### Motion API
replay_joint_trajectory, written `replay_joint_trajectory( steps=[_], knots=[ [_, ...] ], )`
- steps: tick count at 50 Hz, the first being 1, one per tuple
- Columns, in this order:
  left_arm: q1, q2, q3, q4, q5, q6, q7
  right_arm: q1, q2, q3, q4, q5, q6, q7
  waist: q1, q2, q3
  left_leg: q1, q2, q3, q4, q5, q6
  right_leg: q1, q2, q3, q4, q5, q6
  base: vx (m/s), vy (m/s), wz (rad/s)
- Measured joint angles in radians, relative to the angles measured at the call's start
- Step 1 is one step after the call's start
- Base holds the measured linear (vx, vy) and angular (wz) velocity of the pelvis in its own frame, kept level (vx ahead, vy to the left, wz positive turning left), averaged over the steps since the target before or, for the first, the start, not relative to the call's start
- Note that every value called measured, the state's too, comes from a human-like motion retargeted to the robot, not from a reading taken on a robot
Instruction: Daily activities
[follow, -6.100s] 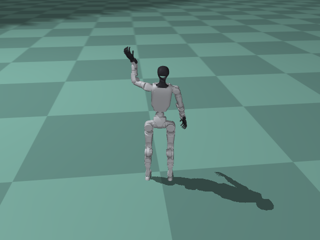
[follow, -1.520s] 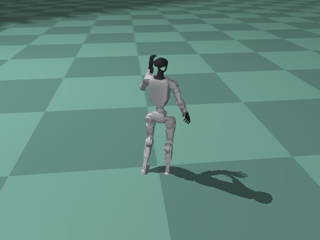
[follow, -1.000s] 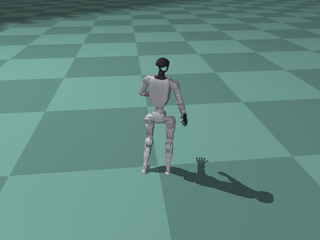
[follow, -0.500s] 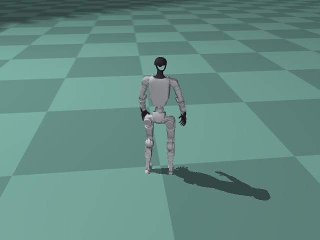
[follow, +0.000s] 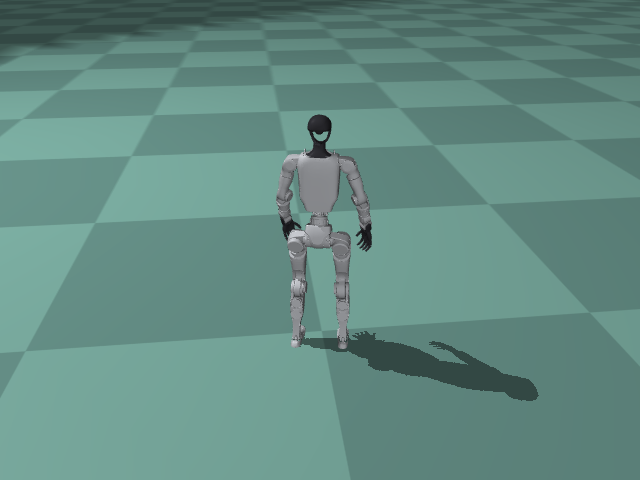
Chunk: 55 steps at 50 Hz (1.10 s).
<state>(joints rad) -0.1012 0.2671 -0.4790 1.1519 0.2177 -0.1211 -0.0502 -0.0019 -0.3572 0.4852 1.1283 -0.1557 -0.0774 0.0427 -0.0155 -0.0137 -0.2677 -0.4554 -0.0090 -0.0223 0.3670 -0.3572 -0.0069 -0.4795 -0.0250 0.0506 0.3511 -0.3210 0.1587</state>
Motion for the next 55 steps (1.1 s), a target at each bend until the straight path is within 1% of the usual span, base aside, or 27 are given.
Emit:
replay_joint_trajectory(
  steps=[5,7,11,13,15,18,20,22,25,27,28,31,33,35,47,51,53,55],
  knots=[
    [-0.016,0.001,-0.001,0.003,-0.01,-0.002,-0.012,-0.005,-0.003,-0.002,-0.002,0.01,0.0,0.007,-0.004,-0.001,0.009,0.028,-0.002,-0.006,-0.053,0.026,-0.003,0.02,-0.004,-0.006,-0.029,0.013,-0.003,-0.01,0.0,0.02],
    [0.016,-0.021,-0.009,0.003,-0.009,-0.004,-0.003,0.024,0.021,0.003,0.001,0.011,0.0,-0.004,-0.006,-0.007,-0.011,-0.022,-0.008,0.001,0.011,0.018,-0.001,-0.032,-0.009,-0.003,0.043,0.0,-0.003,-0.04,0.0,0.04],
    [-0.014,0.001,-0.003,-0.001,-0.026,-0.005,-0.019,0.004,0.002,-0.006,0.002,0.024,0.001,0.01,-0.007,-0.005,-0.005,0.012,-0.008,-0.012,-0.051,0.029,-0.005,-0.001,-0.01,-0.011,-0.006,0.005,-0.005,0.02,0.0,0.04],
    [0.014,-0.021,-0.009,-0.002,-0.029,-0.006,-0.01,0.029,0.025,-0.003,0.008,0.025,0.003,-0.001,-0.008,-0.011,-0.019,-0.023,-0.015,-0.006,-0.006,0.029,-0.003,-0.039,-0.016,-0.009,0.048,-0.002,-0.006,-0.06,0.0,0.1],
    [-0.005,-0.001,-0.006,-0.006,-0.037,-0.007,-0.017,0.016,0.009,-0.007,0.01,0.031,0.004,0.004,-0.008,-0.01,-0.025,-0.014,-0.015,-0.014,-0.028,0.023,-0.006,-0.031,-0.016,-0.013,0.031,-0.01,-0.007,0.03,0.0,0.08],
    [-0.014,0.003,-0.001,-0.011,-0.048,-0.008,-0.024,0.009,0.01,-0.01,0.017,0.037,0.006,0.01,-0.008,-0.009,-0.014,0.011,-0.013,-0.02,-0.065,0.039,-0.008,-0.005,-0.015,-0.018,-0.001,0.003,-0.01,0.02,0.0,0.04],
    [0.023,-0.023,-0.009,-0.014,-0.047,-0.009,-0.011,0.04,0.039,-0.004,0.025,0.034,0.008,-0.004,-0.01,-0.017,-0.033,-0.036,-0.022,-0.015,-0.002,0.035,-0.004,-0.055,-0.023,-0.015,0.071,-0.009,-0.012,-0.04,0.0,0.06],
    [-0.004,0.003,-0.004,-0.017,-0.053,-0.01,-0.021,0.019,0.018,-0.008,0.027,0.038,0.007,0.006,-0.01,-0.014,-0.032,-0.014,-0.02,-0.026,-0.038,0.03,-0.008,-0.031,-0.02,-0.021,0.034,-0.014,-0.014,0.04,0.0,0.07],
    [-0.013,0.007,-0.001,-0.021,-0.059,-0.01,-0.028,0.013,0.019,-0.011,0.034,0.042,0.009,0.014,-0.01,-0.013,-0.02,0.01,-0.017,-0.033,-0.069,0.044,-0.009,-0.005,-0.019,-0.026,0.004,-0.002,-0.016,0.0,0.0,0.0],
    [0.018,-0.014,-0.009,-0.022,-0.056,-0.012,-0.016,0.04,0.044,-0.006,0.042,0.039,0.01,0.003,-0.012,-0.021,-0.038,-0.036,-0.027,-0.03,-0.005,0.035,-0.007,-0.053,-0.027,-0.024,0.075,-0.018,-0.018,-0.03,0.0,0.07],
    [0.002,0.001,-0.006,-0.023,-0.058,-0.012,-0.021,0.028,0.032,-0.008,0.043,0.042,0.01,0.009,-0.012,-0.02,-0.037,-0.025,-0.025,-0.036,-0.023,0.031,-0.009,-0.04,-0.025,-0.027,0.056,-0.022,-0.019,0.0,0.0,0.0],
    [-0.015,0.009,-0.001,-0.023,-0.065,-0.012,-0.028,0.017,0.029,-0.011,0.049,0.047,0.011,0.017,-0.011,-0.019,-0.025,0.0,-0.022,-0.045,-0.053,0.039,-0.012,-0.011,-0.022,-0.032,0.023,-0.014,-0.021,0.02,0.0,0.04],
    [0.012,-0.013,-0.007,-0.023,-0.064,-0.013,-0.017,0.042,0.053,-0.006,0.057,0.048,0.012,0.007,-0.012,-0.025,-0.035,-0.038,-0.03,-0.043,0.005,0.031,-0.011,-0.048,-0.029,-0.031,0.085,-0.026,-0.023,-0.06,0.0,0.14],
    [-0.01,0.007,-0.002,-0.024,-0.07,-0.014,-0.021,0.028,0.038,-0.009,0.059,0.052,0.012,0.015,-0.012,-0.026,-0.036,-0.03,-0.03,-0.051,-0.008,0.021,-0.014,-0.037,-0.027,-0.034,0.068,-0.036,-0.023,0.03,0.0,0.06],
    [-0.045,0.004,0.016,-0.035,-0.132,-0.017,-0.024,0.023,0.049,-0.004,0.061,0.091,0.012,0.029,0.01,-0.035,0.006,-0.004,-0.025,-0.075,-0.027,0.032,-0.022,0.014,-0.02,-0.045,0.014,-0.011,-0.03,0.0,0.0,0.0],
    [-0.056,0.0,0.017,-0.045,-0.159,-0.022,-0.023,0.019,0.051,-0.003,0.048,0.107,0.009,0.035,0.025,-0.04,0.016,-0.02,-0.024,-0.079,-0.021,0.036,-0.022,0.007,-0.017,-0.043,0.005,0.002,-0.027,0.0,0.0,0.0],
    [-0.03,-0.022,0.007,-0.052,-0.166,-0.027,-0.011,0.037,0.073,0.003,0.037,0.109,0.006,0.028,0.033,-0.045,0.003,-0.087,-0.028,-0.076,0.055,0.025,-0.019,-0.054,-0.018,-0.041,0.07,-0.002,-0.025,-0.08,0.01,0.03],
    [-0.05,-0.005,0.008,-0.058,-0.179,-0.028,-0.016,0.01,0.054,0.003,0.014,0.112,0.002,0.038,0.04,-0.047,0.003,-0.098,-0.025,-0.078,0.042,0.023,-0.021,-0.064,-0.013,-0.036,0.051,0.003,-0.018,0.0,0.0,0.0]
  ],
)
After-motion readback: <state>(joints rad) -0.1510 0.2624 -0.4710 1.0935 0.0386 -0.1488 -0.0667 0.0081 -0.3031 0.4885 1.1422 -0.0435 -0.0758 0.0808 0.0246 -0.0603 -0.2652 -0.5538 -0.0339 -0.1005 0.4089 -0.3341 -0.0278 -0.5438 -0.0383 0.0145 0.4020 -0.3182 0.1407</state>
